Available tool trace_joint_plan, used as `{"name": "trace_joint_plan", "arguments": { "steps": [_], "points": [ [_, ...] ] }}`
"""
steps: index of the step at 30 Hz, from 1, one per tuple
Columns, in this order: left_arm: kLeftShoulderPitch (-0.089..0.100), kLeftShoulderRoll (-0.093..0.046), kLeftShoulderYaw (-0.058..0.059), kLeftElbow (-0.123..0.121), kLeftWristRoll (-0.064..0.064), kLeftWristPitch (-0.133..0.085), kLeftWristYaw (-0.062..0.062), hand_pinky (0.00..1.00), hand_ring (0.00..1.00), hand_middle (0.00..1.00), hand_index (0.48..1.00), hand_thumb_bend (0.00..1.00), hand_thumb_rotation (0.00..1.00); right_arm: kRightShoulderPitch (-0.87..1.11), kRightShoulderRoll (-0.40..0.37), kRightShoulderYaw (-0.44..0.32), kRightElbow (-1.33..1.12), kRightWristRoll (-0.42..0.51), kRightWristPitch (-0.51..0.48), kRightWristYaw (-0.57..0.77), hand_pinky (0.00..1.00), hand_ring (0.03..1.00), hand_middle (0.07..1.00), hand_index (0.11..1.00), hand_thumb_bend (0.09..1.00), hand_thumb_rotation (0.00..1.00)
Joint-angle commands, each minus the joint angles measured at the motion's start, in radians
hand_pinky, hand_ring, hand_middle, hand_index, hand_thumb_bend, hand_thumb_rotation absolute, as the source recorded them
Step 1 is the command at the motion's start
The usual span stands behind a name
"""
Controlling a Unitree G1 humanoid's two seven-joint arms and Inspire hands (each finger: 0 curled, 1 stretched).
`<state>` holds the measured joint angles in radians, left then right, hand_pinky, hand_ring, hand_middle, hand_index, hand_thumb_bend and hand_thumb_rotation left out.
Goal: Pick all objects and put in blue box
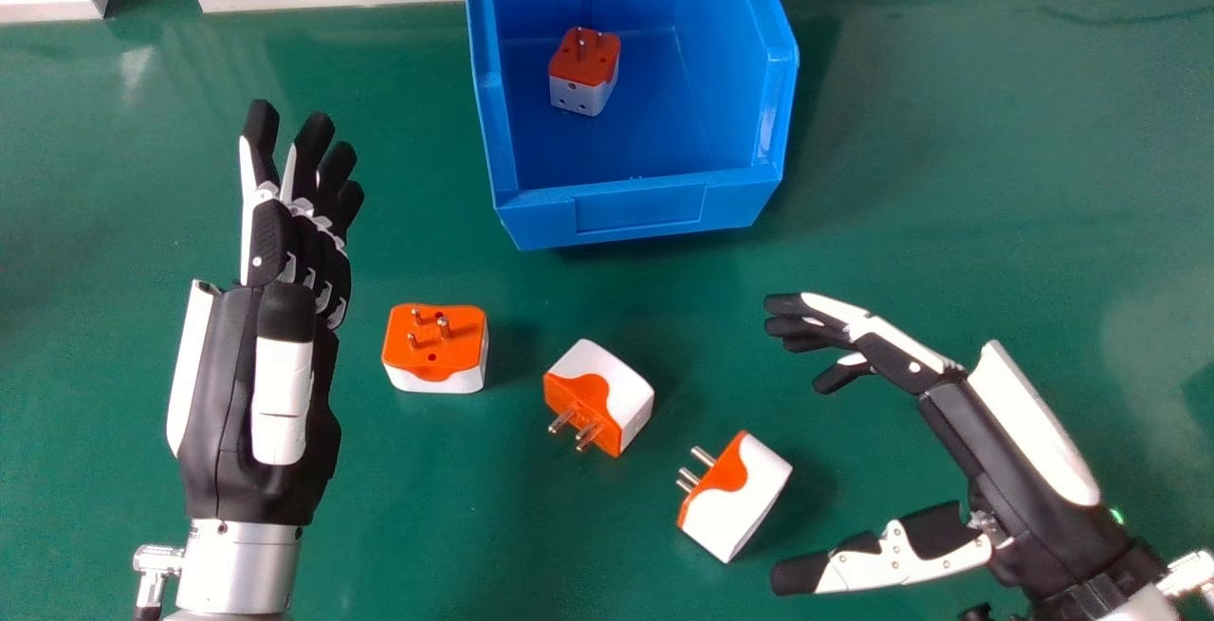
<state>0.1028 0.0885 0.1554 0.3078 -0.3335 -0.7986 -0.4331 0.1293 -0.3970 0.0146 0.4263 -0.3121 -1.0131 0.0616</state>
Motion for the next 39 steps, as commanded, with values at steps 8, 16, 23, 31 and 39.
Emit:
{"name": "trace_joint_plan", "arguments": {
  "steps": [8, 16, 23, 31, 39],
  "points": [
    [-0.003, 0.006, 0.007, -0.013, 0.001, -0.015, -0.004, 1.0, 0.99, 1.0, 1.0, 0.9, 0.92, -0.032, -0.007, 0.0, 0.053, 0.032, -0.072, -0.01, 0.71, 0.831, 0.858, 0.884, 1.0, 0.45],
    [0.003, 0.001, 0.004, -0.021, 0.005, -0.015, -0.004, 1.0, 0.99, 1.0, 1.0, 0.9, 0.92, -0.001, -0.012, -0.005, 0.003, -0.092, -0.015, -0.048, 0.75, 0.862, 0.883, 0.909, 1.0, 0.42],
    [0.005, 0.006, 0.004, -0.024, 0.002, -0.007, -0.006, 1.0, 0.99, 1.0, 1.0, 0.9, 0.92, -0.018, -0.01, 0.018, 0.039, -0.176, 0.006, -0.102, 0.76, 0.868, 0.887, 0.913, 1.0, 0.39],
    [0.007, 0.004, 0.004, -0.033, 0.001, 0.0, -0.004, 1.0, 0.99, 1.0, 1.0, 0.9, 0.92, -0.041, -0.022, 0.049, 0.078, -0.234, 0.011, -0.166, 0.75, 0.868, 0.885, 0.916, 1.0, 0.37],
    [0.003, 0.0, 0.0, -0.028, -0.001, -0.002, -0.007, 1.0, 1.0, 1.0, 1.0, 0.9, 0.92, -0.052, -0.036, 0.069, 0.098, -0.239, 0.015, -0.19, 0.75, 0.869, 0.887, 0.919, 1.0, 0.37]
  ]
}}
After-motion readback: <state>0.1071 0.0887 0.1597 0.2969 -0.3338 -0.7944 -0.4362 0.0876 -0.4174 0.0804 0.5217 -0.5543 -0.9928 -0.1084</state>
